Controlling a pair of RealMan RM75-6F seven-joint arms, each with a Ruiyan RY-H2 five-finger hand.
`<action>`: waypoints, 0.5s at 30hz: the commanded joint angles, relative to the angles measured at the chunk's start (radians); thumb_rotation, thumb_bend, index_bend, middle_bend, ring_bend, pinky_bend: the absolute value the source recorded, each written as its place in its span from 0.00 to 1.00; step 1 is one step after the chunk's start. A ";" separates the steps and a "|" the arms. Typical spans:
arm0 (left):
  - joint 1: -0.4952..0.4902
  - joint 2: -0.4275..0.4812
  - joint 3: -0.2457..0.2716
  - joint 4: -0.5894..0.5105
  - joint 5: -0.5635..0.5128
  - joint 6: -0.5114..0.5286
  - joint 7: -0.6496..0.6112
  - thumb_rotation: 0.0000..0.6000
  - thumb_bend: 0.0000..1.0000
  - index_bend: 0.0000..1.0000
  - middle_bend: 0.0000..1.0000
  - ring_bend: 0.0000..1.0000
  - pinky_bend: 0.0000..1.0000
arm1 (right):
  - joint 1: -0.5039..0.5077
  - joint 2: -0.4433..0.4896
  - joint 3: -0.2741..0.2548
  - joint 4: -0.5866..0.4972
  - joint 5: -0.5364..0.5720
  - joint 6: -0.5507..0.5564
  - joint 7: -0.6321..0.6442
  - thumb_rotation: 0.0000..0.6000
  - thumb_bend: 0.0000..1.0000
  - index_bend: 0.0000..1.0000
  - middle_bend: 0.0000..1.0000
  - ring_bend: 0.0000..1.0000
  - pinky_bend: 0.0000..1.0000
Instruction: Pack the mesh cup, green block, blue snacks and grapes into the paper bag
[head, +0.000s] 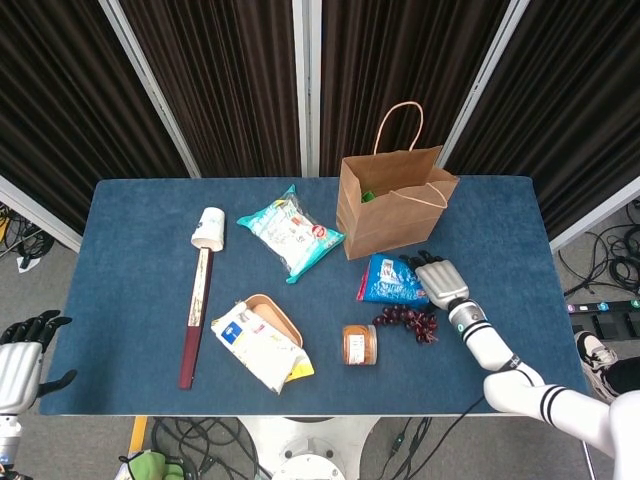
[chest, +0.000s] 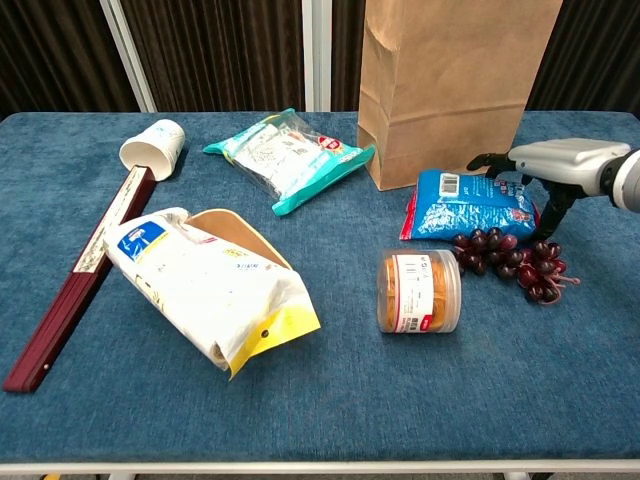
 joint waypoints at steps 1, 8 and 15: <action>0.001 0.000 0.000 0.001 0.000 0.000 -0.001 1.00 0.05 0.31 0.30 0.26 0.24 | 0.001 -0.012 -0.007 0.007 -0.014 0.019 -0.006 1.00 0.15 0.10 0.26 0.11 0.28; 0.001 0.001 0.001 0.002 0.001 0.000 -0.004 1.00 0.05 0.31 0.30 0.26 0.24 | -0.039 0.013 -0.023 -0.014 -0.183 0.189 0.089 1.00 0.34 0.52 0.49 0.37 0.55; -0.004 0.002 -0.003 0.000 0.006 0.000 0.000 1.00 0.05 0.31 0.30 0.26 0.24 | -0.077 0.161 -0.040 -0.156 -0.420 0.437 0.204 1.00 0.35 0.58 0.52 0.38 0.56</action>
